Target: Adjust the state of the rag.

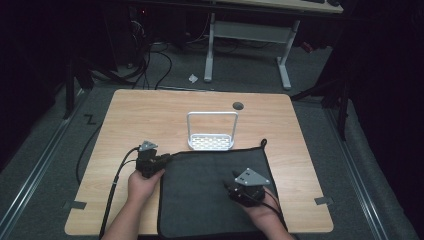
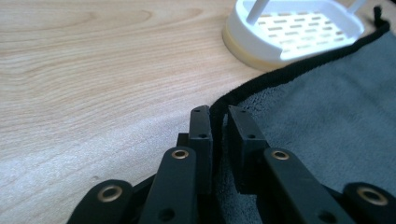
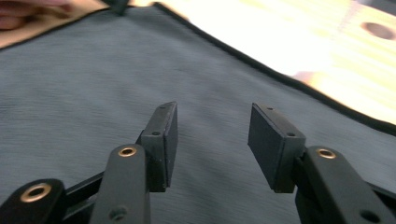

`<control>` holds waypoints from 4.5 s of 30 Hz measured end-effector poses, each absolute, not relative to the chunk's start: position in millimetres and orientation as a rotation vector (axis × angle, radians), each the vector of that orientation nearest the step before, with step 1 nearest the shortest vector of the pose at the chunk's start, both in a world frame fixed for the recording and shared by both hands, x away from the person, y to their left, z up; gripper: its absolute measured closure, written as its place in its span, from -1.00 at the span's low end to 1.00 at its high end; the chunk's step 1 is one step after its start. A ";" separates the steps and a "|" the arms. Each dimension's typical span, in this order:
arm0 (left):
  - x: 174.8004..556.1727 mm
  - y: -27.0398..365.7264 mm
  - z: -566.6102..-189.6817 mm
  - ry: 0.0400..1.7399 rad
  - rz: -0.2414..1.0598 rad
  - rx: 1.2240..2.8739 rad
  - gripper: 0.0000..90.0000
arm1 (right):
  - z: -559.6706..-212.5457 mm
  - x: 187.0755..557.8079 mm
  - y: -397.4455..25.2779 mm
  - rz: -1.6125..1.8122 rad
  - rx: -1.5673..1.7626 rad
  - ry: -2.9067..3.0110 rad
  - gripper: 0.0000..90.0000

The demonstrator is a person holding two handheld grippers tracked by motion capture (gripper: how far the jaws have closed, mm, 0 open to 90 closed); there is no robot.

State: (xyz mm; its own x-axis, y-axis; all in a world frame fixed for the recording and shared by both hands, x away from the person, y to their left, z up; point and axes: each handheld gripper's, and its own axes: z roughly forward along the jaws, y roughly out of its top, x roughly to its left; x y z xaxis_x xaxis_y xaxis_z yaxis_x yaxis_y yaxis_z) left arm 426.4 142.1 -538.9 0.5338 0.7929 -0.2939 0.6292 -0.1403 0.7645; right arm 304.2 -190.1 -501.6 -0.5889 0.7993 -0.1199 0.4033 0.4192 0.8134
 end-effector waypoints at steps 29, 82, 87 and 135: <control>424.4 145.6 -538.7 1.177 0.230 1.820 0.91 | -529.0 270.3 -6.8 1.124 0.698 2.573 -0.15; 406.1 224.0 -497.0 1.267 0.304 1.615 0.92 | -478.6 261.0 19.6 1.317 0.527 2.395 0.84; 395.6 253.0 -485.8 1.294 0.345 1.590 0.92 | -472.6 258.2 45.8 1.348 0.468 2.408 0.84; 424.3 35.5 -487.0 1.169 0.291 1.731 0.92 | -493.3 249.0 -167.8 1.138 0.819 2.240 0.82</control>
State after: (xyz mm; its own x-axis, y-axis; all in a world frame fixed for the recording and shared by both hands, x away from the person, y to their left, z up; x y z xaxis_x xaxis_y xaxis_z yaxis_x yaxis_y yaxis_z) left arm 424.3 35.5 -487.0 0.5062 0.8068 -0.3048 0.5700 -0.0478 0.8202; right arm 249.0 -167.8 -493.3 -0.6978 0.6993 -0.1550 0.2875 0.4716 0.8337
